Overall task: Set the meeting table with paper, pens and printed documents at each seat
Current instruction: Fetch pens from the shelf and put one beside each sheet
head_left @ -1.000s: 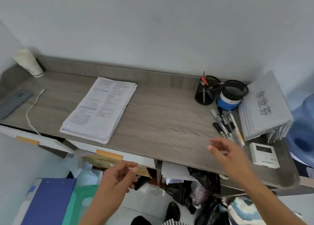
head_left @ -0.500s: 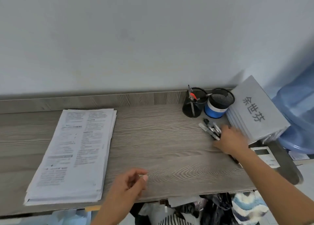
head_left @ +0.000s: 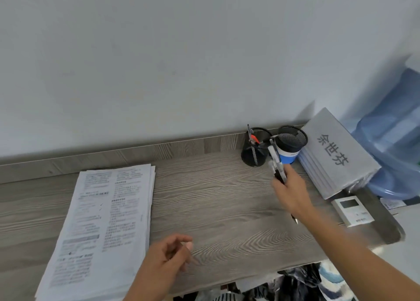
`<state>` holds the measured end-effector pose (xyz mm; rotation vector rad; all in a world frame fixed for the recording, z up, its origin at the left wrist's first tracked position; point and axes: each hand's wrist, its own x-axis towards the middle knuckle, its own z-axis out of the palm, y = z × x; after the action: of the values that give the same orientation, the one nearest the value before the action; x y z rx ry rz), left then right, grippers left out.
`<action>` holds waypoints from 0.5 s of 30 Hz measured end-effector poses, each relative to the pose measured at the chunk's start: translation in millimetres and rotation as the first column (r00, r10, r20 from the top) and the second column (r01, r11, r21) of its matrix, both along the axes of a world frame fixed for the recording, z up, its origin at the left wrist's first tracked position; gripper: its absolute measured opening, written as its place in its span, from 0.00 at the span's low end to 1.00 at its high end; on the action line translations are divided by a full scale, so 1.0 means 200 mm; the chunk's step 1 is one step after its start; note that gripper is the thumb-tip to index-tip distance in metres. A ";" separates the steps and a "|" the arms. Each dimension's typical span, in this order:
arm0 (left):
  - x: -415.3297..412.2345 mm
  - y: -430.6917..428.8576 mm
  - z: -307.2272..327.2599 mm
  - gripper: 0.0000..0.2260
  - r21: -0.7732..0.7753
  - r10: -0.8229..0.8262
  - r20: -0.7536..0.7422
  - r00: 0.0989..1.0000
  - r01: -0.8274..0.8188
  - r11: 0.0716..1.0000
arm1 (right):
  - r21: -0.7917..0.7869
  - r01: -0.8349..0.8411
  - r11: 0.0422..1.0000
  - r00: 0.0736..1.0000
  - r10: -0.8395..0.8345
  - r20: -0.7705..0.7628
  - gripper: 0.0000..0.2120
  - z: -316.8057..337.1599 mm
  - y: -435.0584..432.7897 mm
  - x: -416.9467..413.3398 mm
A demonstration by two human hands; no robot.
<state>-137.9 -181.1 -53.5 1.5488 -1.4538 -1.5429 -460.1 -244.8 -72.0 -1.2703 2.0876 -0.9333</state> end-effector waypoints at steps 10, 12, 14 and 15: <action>0.04 0.01 0.06 0.05 -0.022 0.060 0.035 0.998 -0.059 0.998 | -0.425 0.249 0.870 0.920 -0.076 0.384 0.11 0.00 0.00 0.31; 0.05 0.02 0.06 0.05 -0.010 0.075 0.037 0.997 -0.075 0.997 | -0.396 0.204 0.895 0.931 -0.052 0.362 0.11 -0.09 0.05 0.31; 0.05 0.03 0.06 0.05 -0.005 0.079 0.049 0.996 -0.078 0.997 | -0.329 0.190 0.925 0.924 -0.055 0.377 0.10 -0.18 0.09 0.29; 0.05 0.03 0.05 0.05 -0.006 0.078 0.056 0.995 -0.078 0.997 | -0.301 0.173 0.938 0.934 -0.059 0.353 0.10 -0.22 0.11 0.28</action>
<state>-128.7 -175.7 -42.9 1.6391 -1.4080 -1.4618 -404.1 -222.7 -116.1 -1.0483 1.7992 -1.4918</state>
